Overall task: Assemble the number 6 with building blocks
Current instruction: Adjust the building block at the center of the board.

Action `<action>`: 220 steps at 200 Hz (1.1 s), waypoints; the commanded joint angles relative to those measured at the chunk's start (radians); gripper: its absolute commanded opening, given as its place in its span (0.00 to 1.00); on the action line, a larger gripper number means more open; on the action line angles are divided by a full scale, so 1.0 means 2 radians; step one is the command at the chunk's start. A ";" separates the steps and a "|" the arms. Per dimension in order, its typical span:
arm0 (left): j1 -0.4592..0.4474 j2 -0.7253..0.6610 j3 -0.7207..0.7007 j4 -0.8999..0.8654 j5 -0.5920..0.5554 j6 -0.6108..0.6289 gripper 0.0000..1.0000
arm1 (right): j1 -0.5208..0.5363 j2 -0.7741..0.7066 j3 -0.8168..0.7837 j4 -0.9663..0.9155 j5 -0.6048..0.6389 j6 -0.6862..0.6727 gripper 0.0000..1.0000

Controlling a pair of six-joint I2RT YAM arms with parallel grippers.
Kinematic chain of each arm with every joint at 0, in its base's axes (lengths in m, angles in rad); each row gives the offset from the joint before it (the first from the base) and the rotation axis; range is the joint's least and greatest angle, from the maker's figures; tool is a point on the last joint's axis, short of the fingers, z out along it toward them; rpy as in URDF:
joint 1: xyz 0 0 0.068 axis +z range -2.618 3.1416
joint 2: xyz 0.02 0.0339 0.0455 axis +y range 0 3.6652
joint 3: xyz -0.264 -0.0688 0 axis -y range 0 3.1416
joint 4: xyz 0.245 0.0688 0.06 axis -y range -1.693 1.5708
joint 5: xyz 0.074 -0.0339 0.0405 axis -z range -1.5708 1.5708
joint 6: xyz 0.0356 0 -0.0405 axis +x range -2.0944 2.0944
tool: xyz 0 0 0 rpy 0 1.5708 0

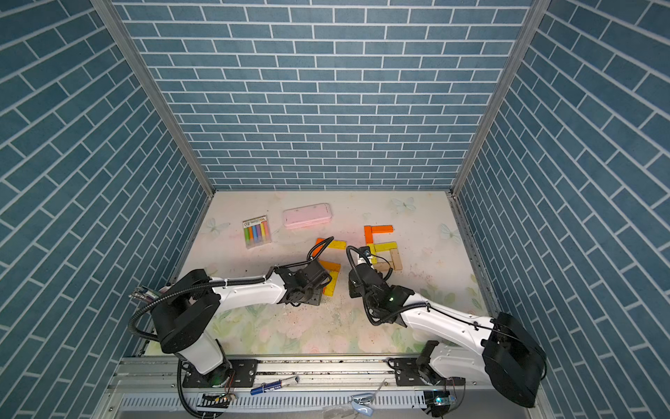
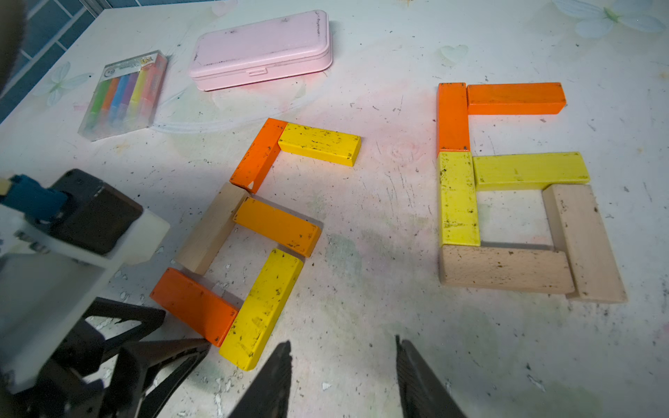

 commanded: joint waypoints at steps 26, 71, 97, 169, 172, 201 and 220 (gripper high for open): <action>0.003 -0.053 -0.007 -0.042 -0.002 -0.003 0.64 | -0.001 -0.014 0.026 -0.028 0.021 -0.014 0.53; 0.004 -0.156 -0.005 -0.102 -0.012 0.003 0.80 | -0.011 -0.053 0.078 -0.062 0.055 -0.065 0.65; 0.004 -0.214 0.013 -0.148 -0.036 0.031 0.88 | -0.040 -0.053 0.112 -0.087 0.065 -0.102 0.74; 0.072 -0.305 0.097 -0.212 -0.089 0.178 0.99 | -0.136 -0.092 0.136 -0.039 0.142 -0.194 0.98; 0.081 -0.309 0.096 -0.205 -0.086 0.186 0.99 | -0.143 -0.093 0.135 -0.038 0.142 -0.194 0.98; 0.171 -0.352 0.055 -0.112 -0.060 0.266 0.99 | -0.214 -0.117 0.096 -0.022 0.127 -0.195 0.98; 0.236 -0.372 0.004 -0.011 -0.013 0.299 0.99 | -0.268 -0.124 0.056 0.004 0.125 -0.193 0.98</action>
